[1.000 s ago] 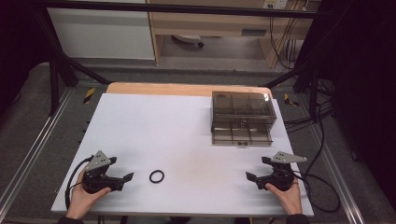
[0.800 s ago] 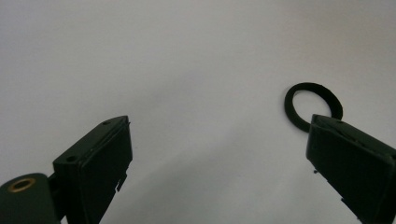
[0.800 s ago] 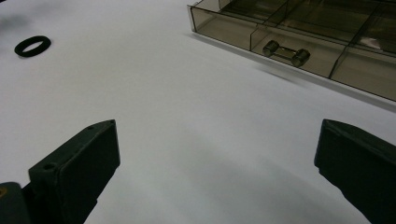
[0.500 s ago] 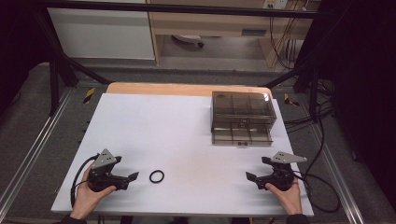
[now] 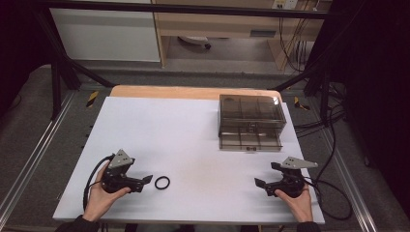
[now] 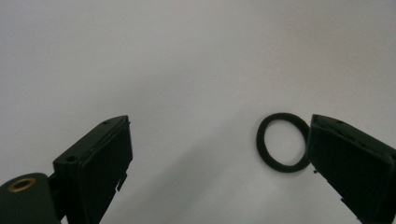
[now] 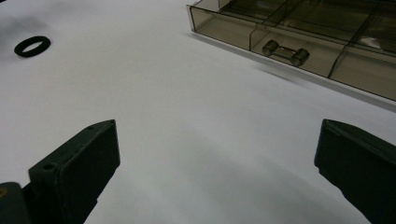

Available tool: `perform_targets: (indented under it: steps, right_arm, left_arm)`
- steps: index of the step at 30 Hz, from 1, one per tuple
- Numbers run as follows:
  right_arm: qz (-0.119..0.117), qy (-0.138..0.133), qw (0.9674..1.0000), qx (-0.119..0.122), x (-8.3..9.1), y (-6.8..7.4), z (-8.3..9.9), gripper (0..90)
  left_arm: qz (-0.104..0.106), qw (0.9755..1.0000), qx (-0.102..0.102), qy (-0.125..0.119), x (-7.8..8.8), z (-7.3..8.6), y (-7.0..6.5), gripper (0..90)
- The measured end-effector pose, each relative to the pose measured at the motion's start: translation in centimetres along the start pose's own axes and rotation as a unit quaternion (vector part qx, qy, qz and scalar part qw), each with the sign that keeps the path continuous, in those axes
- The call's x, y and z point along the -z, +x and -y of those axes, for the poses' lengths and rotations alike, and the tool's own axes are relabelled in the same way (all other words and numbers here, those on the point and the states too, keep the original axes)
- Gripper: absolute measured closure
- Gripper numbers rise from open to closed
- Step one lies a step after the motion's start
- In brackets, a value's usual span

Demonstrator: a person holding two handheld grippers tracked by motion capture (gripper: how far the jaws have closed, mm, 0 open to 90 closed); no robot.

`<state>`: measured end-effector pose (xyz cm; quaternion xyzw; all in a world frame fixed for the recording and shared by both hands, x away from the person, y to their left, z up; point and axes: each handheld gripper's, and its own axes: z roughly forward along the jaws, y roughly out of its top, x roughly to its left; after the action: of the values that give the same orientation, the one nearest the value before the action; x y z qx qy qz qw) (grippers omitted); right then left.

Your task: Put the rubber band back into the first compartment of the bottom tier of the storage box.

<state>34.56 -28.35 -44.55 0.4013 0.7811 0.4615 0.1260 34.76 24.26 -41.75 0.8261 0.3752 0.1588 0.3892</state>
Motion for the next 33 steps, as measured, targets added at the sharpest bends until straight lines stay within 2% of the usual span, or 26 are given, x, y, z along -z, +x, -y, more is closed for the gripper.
perform_targets:
  steps: [6, 19, 27, 33]
  right_arm:
    - [-0.001, 0.001, 1.0, -0.001, 0.0, 0.0, 0.0, 0.8]
    - [0.0, 0.003, 1.0, -0.003, 0.0, 0.0, 0.0, 0.8]
    - [0.002, 0.004, 1.0, -0.002, 0.0, 0.0, 0.0, 0.8]
    - [0.002, 0.005, 1.0, -0.002, 0.0, 0.0, 0.0, 0.8]
  left_arm:
    - [0.001, 1.0, 0.0, 0.007, -1.0, -0.8, -0.6, 7.6]
    - [-0.008, 0.9993, -0.006, 0.037, -2.8, -0.1, -1.7, 9.8]
    - [-0.004, 0.9986, -0.006, 0.052, -3.3, 0.1, -2.2, 16.8]
    - [-0.011, 0.9981, -0.011, 0.06, -3.6, 0.0, -2.9, 26.3]
